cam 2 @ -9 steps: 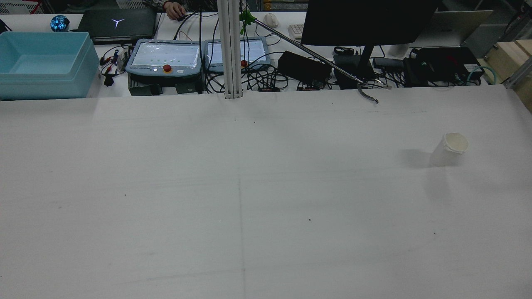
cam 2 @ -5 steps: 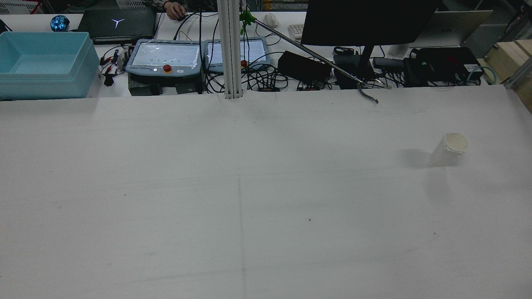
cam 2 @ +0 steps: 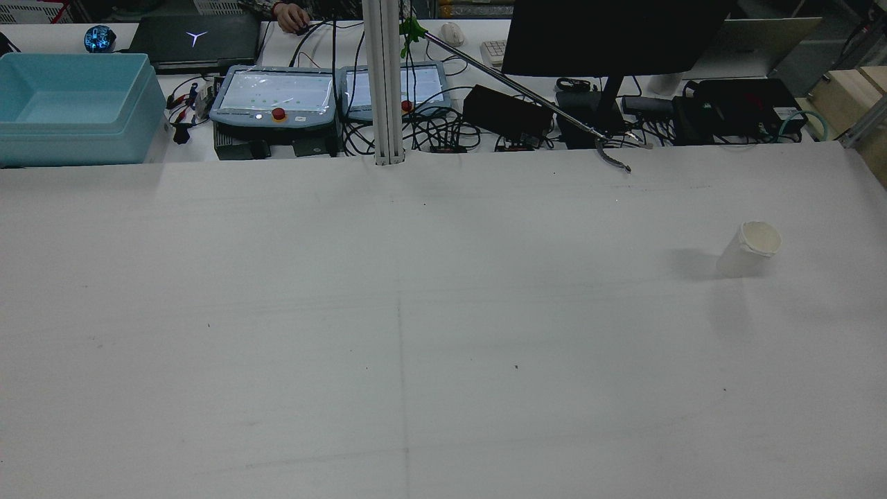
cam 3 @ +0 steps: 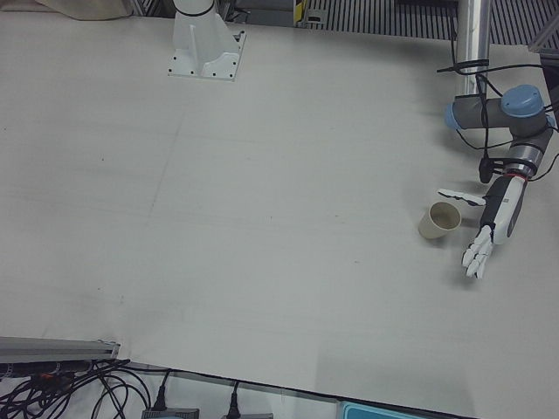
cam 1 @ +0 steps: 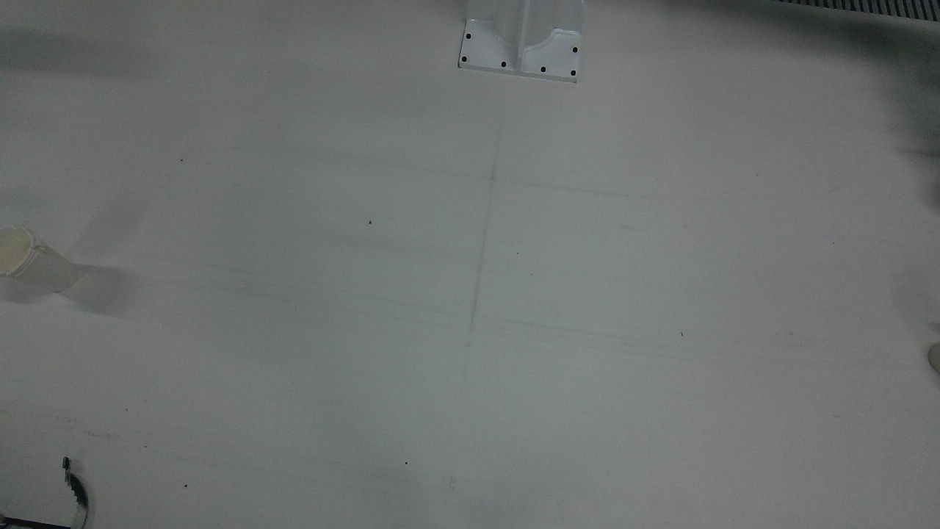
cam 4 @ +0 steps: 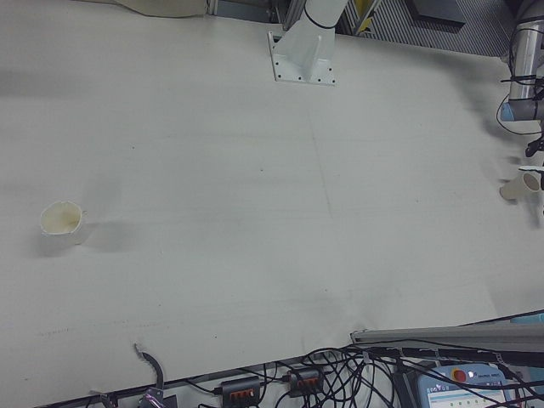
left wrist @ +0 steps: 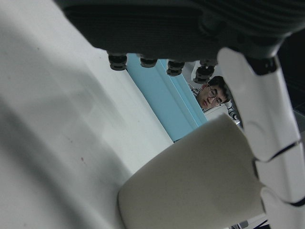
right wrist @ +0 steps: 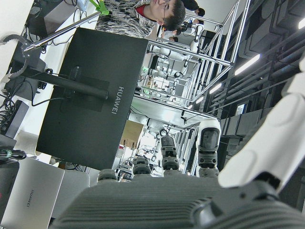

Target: Pour water

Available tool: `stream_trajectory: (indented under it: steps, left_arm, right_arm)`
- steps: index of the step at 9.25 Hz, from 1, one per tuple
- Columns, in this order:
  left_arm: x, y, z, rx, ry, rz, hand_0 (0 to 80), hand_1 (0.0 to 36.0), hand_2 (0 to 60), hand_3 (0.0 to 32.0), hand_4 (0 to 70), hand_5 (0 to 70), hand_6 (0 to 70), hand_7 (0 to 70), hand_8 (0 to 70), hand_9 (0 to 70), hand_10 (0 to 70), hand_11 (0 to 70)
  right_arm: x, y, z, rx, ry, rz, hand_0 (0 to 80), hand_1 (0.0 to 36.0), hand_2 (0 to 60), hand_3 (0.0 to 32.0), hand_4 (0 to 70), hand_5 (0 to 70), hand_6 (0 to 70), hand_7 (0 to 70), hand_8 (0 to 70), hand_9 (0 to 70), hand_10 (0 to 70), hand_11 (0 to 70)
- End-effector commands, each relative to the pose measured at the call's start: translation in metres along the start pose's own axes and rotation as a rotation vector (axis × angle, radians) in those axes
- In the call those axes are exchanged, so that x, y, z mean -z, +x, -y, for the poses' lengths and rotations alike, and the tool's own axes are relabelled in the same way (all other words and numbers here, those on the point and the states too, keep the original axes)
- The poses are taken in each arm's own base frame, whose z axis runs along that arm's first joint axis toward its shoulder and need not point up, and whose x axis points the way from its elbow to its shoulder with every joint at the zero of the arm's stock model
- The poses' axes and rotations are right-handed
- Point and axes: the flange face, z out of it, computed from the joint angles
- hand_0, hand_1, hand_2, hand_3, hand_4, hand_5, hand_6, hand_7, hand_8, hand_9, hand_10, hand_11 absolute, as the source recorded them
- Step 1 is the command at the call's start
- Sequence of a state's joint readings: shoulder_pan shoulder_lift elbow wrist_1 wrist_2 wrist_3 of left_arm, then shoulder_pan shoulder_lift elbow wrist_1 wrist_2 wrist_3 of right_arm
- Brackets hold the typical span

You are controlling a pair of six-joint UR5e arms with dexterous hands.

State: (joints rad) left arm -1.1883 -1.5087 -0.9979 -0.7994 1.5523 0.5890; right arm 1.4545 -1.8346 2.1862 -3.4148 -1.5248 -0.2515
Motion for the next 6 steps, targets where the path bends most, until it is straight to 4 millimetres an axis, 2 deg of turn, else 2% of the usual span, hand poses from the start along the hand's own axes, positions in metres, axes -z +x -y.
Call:
stream_trajectory:
  steps: [1, 3, 6]
  left_arm:
    - [-0.008, 0.001, -0.005, -0.022, -0.014, -0.003, 48.1, 10.9, 7.6, 3.4, 15.8, 0.0, 0.7, 9.8, 0.0, 0.5, 1.8, 4.3]
    - [-0.018, -0.017, -0.019, -0.022, -0.050, 0.033, 48.8, 11.5, 7.2, 3.6, 16.5, 0.0, 1.1, 10.5, 0.0, 0.7, 1.7, 4.0]
    - [-0.023, -0.017, -0.022, -0.019, -0.058, 0.031, 49.9, 12.5, 6.0, 4.2, 17.1, 0.0, 1.5, 11.2, 0.0, 0.8, 1.8, 4.3]
  right_arm:
    - [0.000, 0.001, -0.001, 0.001, -0.001, -0.003, 38.4, 4.9, 7.2, 0.0, 4.5, 70.0, 8.1, 17.6, 3.6, 5.7, 0.1, 0.5]
    - [0.000, 0.001, 0.000, 0.001, 0.001, -0.004, 38.3, 4.9, 7.0, 0.0, 4.4, 70.0, 7.8, 17.1, 3.4, 5.5, 0.2, 0.7]
    - [0.000, 0.002, 0.000, 0.006, 0.000, -0.007, 37.9, 4.7, 6.8, 0.0, 4.3, 68.8, 7.4, 16.7, 3.3, 5.4, 0.2, 0.7]
